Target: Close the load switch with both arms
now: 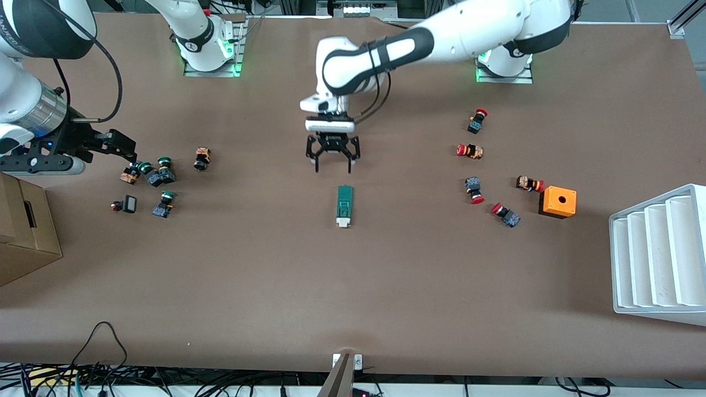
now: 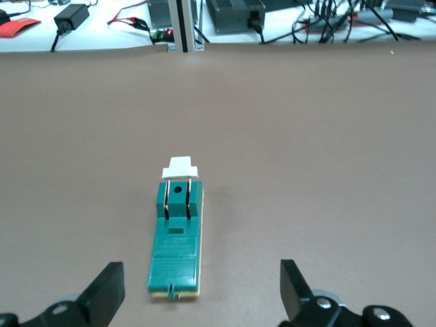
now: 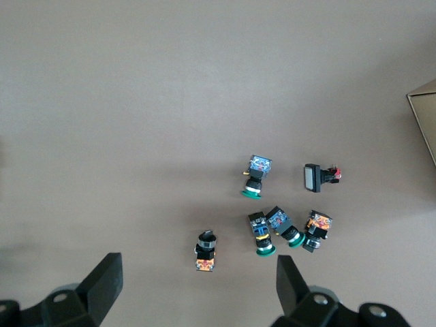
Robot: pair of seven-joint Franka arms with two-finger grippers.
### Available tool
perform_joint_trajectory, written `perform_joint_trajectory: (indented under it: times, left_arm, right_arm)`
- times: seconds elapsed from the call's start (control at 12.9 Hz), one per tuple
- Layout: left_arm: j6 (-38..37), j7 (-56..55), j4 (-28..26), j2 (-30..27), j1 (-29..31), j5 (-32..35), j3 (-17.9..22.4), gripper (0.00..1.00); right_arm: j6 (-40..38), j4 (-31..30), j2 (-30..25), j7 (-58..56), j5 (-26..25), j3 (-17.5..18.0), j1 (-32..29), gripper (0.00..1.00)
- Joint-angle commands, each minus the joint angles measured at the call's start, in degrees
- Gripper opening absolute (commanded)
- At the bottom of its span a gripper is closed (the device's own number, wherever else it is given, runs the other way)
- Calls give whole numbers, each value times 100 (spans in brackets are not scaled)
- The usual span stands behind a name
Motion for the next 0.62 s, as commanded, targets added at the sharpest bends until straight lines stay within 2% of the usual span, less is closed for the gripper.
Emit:
perform_joint_trajectory:
  times: [0.0, 0.39, 0.54]
  left_arm:
    - [33, 935, -108, -710, 239, -1129, -228, 100]
    - [-29, 3105, 682, -1738, 283, -3651, -229, 100]
    - [-430, 3948, 1181, -1915, 318, -4434, -185, 100]
  right_arm:
    - [-176, 175, -20, -91, -90, 94, -56, 100]
    - [-326, 237, -20, -143, -116, 59, -56, 100]
    - [-544, 412, -11, -100, -98, 85, -38, 100]
